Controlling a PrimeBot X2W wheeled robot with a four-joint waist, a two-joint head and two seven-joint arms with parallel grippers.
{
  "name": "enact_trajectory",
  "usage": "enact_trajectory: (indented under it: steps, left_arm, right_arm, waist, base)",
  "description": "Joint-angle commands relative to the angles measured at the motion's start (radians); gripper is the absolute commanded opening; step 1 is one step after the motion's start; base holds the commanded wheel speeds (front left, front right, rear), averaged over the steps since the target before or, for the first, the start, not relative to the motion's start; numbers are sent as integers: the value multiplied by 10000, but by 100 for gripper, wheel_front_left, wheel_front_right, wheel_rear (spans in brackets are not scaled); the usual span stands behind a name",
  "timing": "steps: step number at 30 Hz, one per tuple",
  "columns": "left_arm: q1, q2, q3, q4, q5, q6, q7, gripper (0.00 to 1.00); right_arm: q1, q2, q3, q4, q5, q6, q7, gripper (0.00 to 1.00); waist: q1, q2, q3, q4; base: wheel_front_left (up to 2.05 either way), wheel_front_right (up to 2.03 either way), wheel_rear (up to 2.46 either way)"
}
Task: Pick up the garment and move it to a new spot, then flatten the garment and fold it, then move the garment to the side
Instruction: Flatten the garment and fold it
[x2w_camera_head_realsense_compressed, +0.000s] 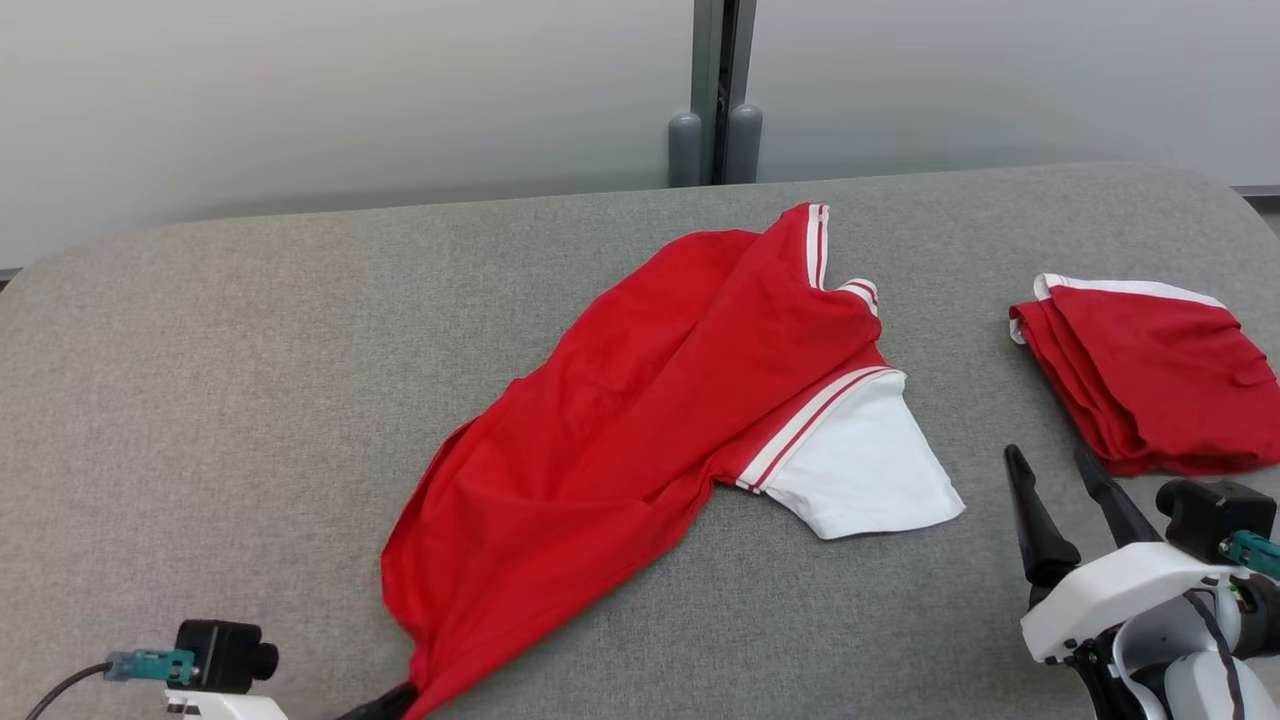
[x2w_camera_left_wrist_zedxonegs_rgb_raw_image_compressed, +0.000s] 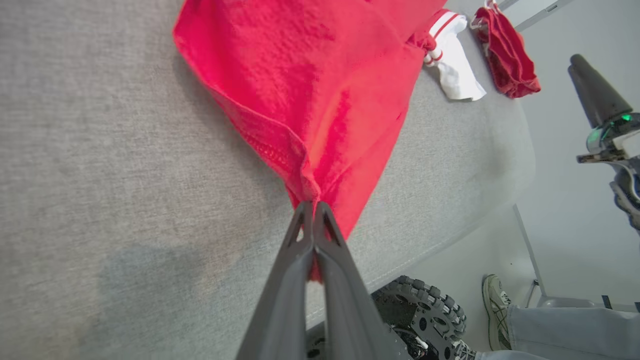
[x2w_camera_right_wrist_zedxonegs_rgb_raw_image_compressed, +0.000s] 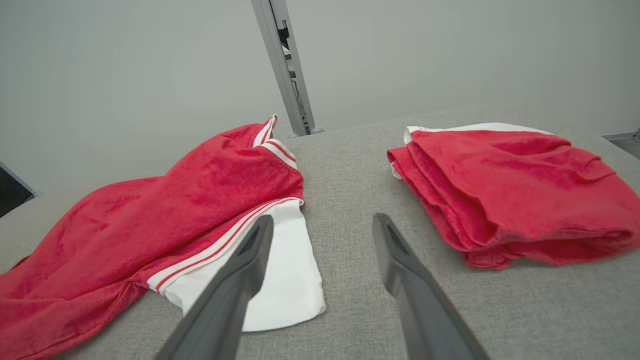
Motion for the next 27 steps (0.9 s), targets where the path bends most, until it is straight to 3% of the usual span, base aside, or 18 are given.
enact_trajectory:
  steps: [1, 7, 13, 14, 15, 16, 21, 27]
  left_arm:
    - [89, -156, -2, 680, 158, 60, -163, 0]
    - [-155, -675, 228, 2325, 435, 62, -992, 0]
    - [63, -1002, 362, 2871, 200, -170, -1378, 0]
    - [95, -1062, 339, 2892, 162, -189, -1350, 22]
    - [106, -1113, 328, 2903, 144, -208, -1343, 75]
    - [103, -1154, 367, 2871, 109, -227, -1394, 100]
    - [78, -963, 739, 2217, 252, 108, -1996, 100]
    - [206, -528, 1217, 1204, 931, 1261, -3014, 100]
  right_arm:
    - [142, 27, 42, 21, 3, 1, 57, 100]
    - [221, 69, 40, 46, -34, 1, 116, 100]
    - [356, 69, -5, 77, -55, 1, 267, 100]
    - [362, 74, -8, 75, -58, 1, 306, 100]
    - [360, 81, -3, 74, -57, 1, 340, 100]
    - [376, 86, 3, 69, -63, 1, 346, 100]
    - [446, 14, -18, -21, -72, 1, 445, 100]
    - [73, -127, 103, 54, -206, 1, 563, 100]
  waist:
    - [0, 0, 30, 24]
    - [0, 0, 3, -10]
    - [0, 0, -70, -55]
    - [0, 0, -81, -51]
    - [0, 0, -96, -45]
    - [0, 0, -114, -40]
    - [0, 0, -241, 48]
    - [0, 0, -325, 217]
  base:
    - [0, 0, 0]
    - [0, 0, 0]
    - [0, 0, 0]
    - [0, 0, 0]
    - [0, 0, 0]
    - [0, 0, 0]
    - [0, 0, 0]
    - [0, 0, 0]
